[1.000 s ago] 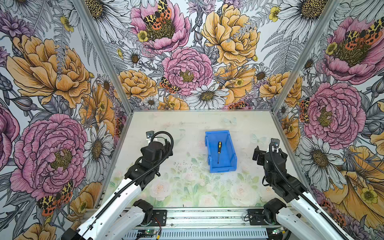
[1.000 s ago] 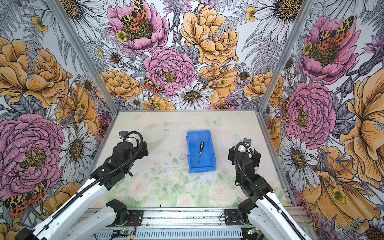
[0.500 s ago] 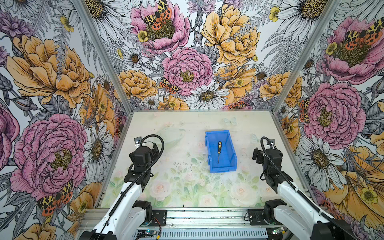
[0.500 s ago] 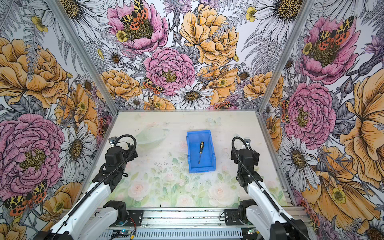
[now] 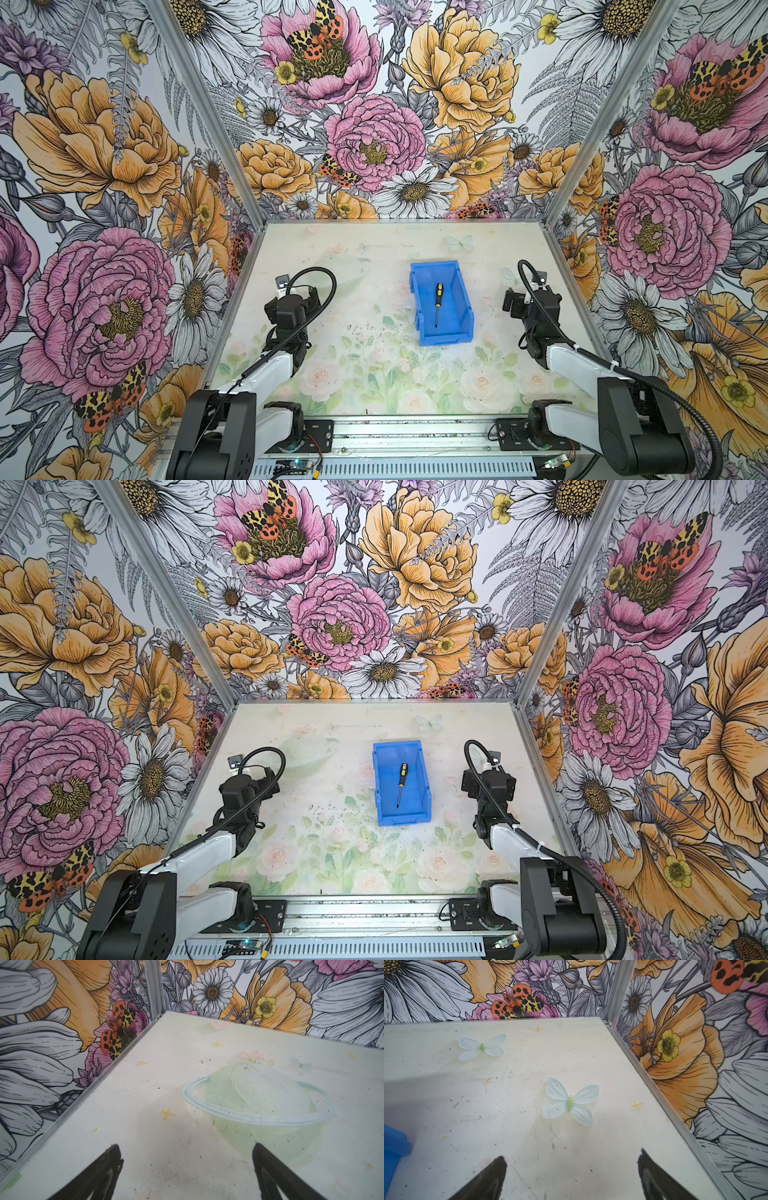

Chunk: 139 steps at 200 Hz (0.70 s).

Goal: Put the screwdriver in the bin

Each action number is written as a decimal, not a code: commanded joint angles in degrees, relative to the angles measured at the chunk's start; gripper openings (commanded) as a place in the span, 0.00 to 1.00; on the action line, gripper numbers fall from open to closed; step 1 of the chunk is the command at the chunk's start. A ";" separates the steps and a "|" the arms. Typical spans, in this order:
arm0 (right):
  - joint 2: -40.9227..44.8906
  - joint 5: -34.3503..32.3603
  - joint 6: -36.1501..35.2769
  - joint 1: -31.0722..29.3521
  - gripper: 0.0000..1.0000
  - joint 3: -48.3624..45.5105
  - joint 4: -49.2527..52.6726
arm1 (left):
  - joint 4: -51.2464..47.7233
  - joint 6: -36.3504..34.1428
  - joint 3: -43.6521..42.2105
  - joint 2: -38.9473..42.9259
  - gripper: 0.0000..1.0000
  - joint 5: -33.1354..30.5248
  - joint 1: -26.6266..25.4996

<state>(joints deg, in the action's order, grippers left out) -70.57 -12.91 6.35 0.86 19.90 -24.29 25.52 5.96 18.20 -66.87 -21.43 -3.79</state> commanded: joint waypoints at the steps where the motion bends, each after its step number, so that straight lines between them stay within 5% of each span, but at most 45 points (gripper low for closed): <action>1: -2.84 2.79 0.15 1.06 0.99 3.05 -5.23 | 11.11 -1.08 -0.24 -2.70 0.99 1.91 1.22; 139: -16.03 11.95 -0.79 2.21 1.00 5.39 -18.78 | 29.19 -4.86 2.67 -21.67 0.99 6.40 3.00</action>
<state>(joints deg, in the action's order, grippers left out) -86.04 -2.85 6.31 3.36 26.00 -37.01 49.52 2.33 20.71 -87.83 -17.28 -1.21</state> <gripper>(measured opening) 0.995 0.986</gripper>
